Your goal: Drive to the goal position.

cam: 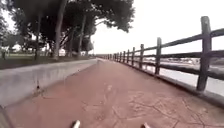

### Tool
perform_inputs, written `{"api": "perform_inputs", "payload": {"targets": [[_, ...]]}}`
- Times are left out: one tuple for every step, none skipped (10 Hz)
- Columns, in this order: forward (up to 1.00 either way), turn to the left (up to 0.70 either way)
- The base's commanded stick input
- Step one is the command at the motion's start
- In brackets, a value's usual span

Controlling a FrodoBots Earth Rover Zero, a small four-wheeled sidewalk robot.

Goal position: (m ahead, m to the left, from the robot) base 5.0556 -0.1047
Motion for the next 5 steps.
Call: {"api": "perform_inputs", "payload": {"targets": [[0.7,0.0],[0.7,0.0],[0.7,0.0],[0.7,0.0],[0.7,0.0]]}}
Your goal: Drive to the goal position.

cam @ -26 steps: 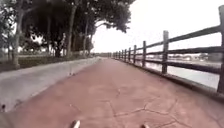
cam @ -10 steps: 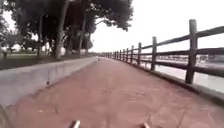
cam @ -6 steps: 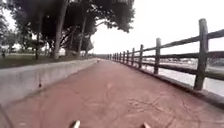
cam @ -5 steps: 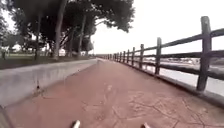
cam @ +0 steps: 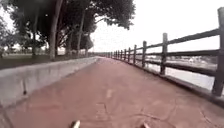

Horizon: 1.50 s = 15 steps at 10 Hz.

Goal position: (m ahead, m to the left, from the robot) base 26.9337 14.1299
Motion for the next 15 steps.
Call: {"api": "perform_inputs", "payload": {"targets": [[0.7,0.0],[0.7,0.0],[0.7,0.0],[0.7,0.0],[0.7,0.0],[0.7,0.0],[0.7,0.0],[0.7,0.0],[0.7,0.0],[0.7,0.0],[0.7,-0.08],[0.7,-0.32],[0.7,-0.29],[0.7,0.0],[0.7,0.0]]}}
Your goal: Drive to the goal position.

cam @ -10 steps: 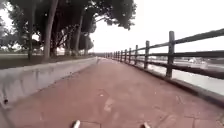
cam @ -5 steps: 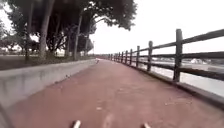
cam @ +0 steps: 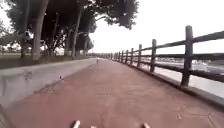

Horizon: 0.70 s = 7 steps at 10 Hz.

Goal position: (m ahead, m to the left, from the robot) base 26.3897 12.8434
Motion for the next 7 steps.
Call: {"api": "perform_inputs", "payload": {"targets": [[0.7,0.0],[0.7,0.0],[0.7,0.0],[0.7,0.0],[0.7,0.0],[0.7,0.0],[0.7,0.0]]}}
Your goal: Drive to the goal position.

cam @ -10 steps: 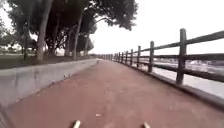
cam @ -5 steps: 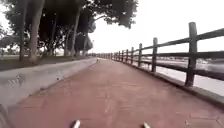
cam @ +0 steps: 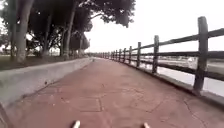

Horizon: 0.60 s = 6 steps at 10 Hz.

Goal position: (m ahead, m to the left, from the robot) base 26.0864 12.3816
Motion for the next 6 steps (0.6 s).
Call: {"api": "perform_inputs", "payload": {"targets": [[0.7,0.0],[0.7,0.0],[0.7,0.0],[0.7,-0.01],[0.7,-0.05],[0.7,-0.22]]}}
